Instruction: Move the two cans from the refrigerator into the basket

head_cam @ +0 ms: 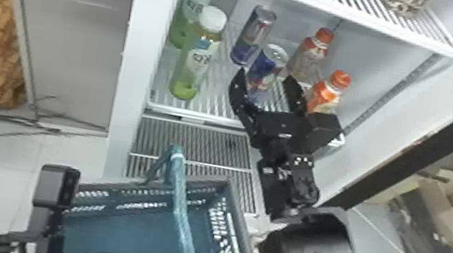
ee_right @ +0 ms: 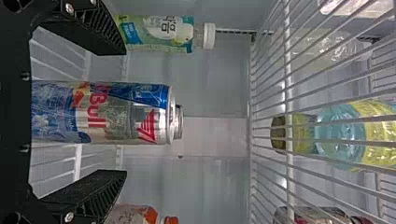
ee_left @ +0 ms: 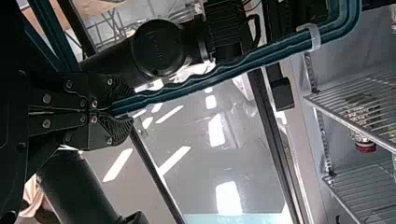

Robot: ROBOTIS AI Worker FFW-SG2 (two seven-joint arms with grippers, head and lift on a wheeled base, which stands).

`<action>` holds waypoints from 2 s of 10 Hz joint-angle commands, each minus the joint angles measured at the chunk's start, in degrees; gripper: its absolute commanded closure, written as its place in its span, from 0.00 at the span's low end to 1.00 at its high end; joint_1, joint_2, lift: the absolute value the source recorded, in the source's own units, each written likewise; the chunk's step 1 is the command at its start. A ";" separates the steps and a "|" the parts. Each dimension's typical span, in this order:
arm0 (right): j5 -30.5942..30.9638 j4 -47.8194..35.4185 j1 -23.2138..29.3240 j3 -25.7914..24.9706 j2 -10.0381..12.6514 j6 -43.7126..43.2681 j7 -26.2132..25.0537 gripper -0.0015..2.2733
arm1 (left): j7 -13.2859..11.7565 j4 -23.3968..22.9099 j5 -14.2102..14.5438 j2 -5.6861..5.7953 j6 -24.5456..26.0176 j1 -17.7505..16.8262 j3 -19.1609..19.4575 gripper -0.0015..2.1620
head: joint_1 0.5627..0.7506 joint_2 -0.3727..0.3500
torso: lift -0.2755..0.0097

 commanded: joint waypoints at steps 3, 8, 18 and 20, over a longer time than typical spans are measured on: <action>-0.55 2.08 -2.04 0.39 -0.32 -0.12 0.00 0.07 | 0.00 0.01 0.01 0.00 -0.14 -0.14 -0.07 0.54 | 0.70 0.03 | 0.00; -3.63 1.66 -2.32 1.99 -0.67 0.02 0.00 0.39 | 0.00 0.29 0.58 0.18 -0.71 -0.14 -0.18 0.54 | 0.70 0.03 | 0.00; -8.20 -23.94 16.52 -3.73 0.12 2.97 0.00 0.39 | 0.09 0.29 0.81 0.09 -0.71 0.28 0.04 0.54 | 0.70 0.03 | 0.00; -9.00 -30.27 20.74 -5.21 0.30 5.50 0.00 0.39 | 0.09 0.29 0.81 0.09 -0.71 0.28 0.04 0.54 | 0.70 0.03 | 0.00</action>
